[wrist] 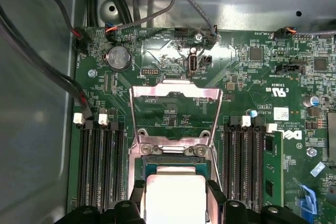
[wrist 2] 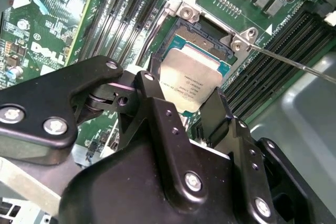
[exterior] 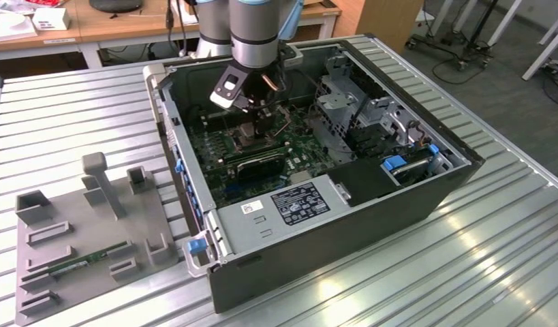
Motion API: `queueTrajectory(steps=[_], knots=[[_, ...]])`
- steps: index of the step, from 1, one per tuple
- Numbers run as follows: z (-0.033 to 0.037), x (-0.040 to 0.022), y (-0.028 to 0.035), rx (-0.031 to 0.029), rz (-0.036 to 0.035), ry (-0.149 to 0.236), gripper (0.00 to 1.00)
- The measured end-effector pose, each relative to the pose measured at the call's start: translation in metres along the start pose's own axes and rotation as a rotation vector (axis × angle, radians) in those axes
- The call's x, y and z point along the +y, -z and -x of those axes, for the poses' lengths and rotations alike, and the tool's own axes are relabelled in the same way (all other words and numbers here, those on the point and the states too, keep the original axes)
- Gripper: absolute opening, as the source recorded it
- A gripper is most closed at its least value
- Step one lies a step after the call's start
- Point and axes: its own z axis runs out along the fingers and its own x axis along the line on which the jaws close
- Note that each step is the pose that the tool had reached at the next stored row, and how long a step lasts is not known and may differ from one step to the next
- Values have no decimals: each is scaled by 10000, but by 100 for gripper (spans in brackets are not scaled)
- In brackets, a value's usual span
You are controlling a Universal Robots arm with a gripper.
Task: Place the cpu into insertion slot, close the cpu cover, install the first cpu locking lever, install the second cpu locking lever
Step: 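Place the cpu into insertion slot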
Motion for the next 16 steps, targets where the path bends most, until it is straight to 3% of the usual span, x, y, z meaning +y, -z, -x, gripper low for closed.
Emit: queueTrajectory(steps=[9,16], knots=[[2,-12,-104,1,-25,0,54],[3,-21,-124,0,-27,1,54]])
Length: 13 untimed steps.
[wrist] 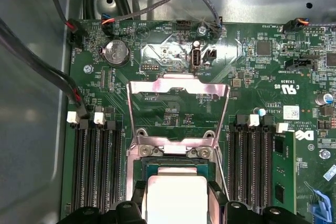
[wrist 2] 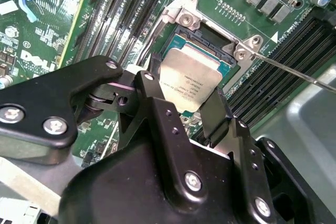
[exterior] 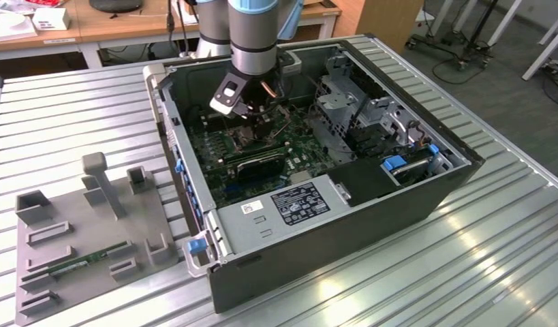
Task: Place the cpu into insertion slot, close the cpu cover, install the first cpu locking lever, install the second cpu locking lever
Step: 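Place the cpu into insertion slot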
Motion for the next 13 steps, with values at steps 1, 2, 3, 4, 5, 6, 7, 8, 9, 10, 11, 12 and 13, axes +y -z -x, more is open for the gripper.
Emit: queueTrajectory(steps=[1,2,3,4,5,6,7,8,9,10,11,12,13], knots=[[0,-1,-1,0,0,2,54],[0,-1,-1,-1,-1,3,54],[0,-1,-1,-1,-1,2,54],[0,-2,-2,0,0,1,54],[0,-2,-2,0,0,1,54],[0,-2,-3,0,0,1,54],[-1,-2,-8,5,3,0,54],[-1,-3,-15,4,2,1,54],[0,-3,-21,1,1,1,54],[0,-4,-28,2,1,1,54],[0,-4,-33,2,1,1,54],[1,-5,-35,0,0,1,54],[1,-6,-37,-1,-1,0,54]])
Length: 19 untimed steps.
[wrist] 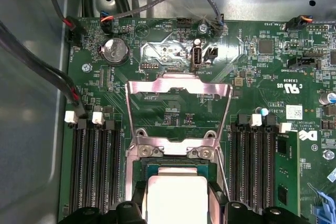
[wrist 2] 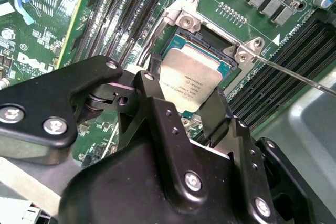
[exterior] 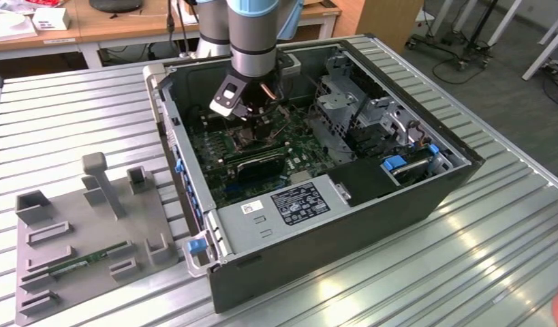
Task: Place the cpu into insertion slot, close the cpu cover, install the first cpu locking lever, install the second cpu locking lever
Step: 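Place the cpu into insertion slot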
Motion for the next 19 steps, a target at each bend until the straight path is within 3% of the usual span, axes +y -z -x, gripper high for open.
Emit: queueTrajectory(steps=[19], knots=[[-20,-13,-12,2,1,1,54]])
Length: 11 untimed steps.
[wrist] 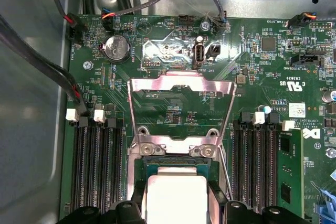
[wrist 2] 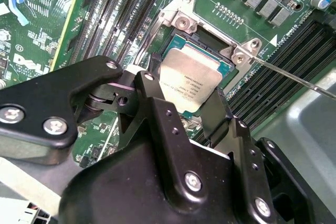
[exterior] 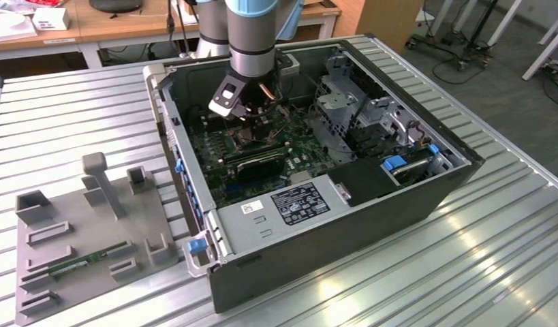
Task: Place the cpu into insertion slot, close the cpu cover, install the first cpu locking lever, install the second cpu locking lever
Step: 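Place the cpu into insertion slot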
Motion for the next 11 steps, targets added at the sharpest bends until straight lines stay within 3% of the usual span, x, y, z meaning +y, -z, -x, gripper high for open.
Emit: queueTrajectory(steps=[11], knots=[[-3,0,-3,-17,5,-241,54]])
